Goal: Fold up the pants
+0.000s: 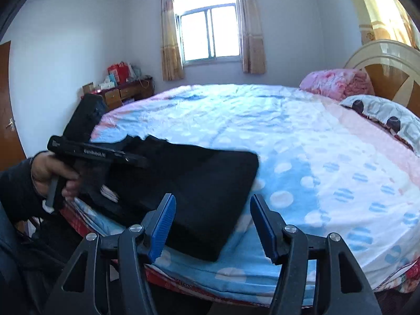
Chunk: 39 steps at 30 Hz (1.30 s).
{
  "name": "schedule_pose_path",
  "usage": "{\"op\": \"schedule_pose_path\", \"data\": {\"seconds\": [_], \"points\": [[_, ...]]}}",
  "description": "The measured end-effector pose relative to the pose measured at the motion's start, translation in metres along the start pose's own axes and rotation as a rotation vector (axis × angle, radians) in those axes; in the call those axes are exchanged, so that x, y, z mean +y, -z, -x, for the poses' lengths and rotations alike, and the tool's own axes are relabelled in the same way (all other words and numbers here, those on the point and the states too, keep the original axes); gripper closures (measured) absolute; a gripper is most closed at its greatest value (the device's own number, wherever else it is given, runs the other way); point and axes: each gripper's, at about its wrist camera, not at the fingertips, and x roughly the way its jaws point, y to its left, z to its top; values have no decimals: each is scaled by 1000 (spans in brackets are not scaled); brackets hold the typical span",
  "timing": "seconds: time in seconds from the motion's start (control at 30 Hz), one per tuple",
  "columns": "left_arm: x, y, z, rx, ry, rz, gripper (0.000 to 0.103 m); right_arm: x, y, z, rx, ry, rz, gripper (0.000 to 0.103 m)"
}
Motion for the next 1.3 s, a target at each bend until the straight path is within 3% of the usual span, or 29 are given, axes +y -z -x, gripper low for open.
{"op": "schedule_pose_path", "data": {"seconds": [0.1,0.5,0.63,0.8,0.9,1.0,1.1,1.2,1.27,1.3], "points": [[20,4,-1,4,10,50,90,2,4,-3,5,-8,20,42],[32,21,7,9,18,115,89,23,12,-20,101,-29,20,42],[27,21,5,2,25,112,76,31,7,-26,108,-9,31,42],[25,21,5,5,25,111,74,42,-10,-36,109,-114,-28,42],[27,22,8,16,40,119,74,42,-10,-56,180,-146,-64,42],[30,25,12,43,49,127,74,33,8,-85,358,-66,-77,42],[30,29,20,52,43,115,73,29,6,-79,359,-88,-97,42],[28,31,33,13,-23,81,50,30,-15,-69,301,-84,-88,42],[21,30,46,-65,-104,37,26,25,-34,-71,250,-58,-88,42],[18,29,50,-96,-145,14,24,22,-40,-73,234,-57,-96,42]]}}
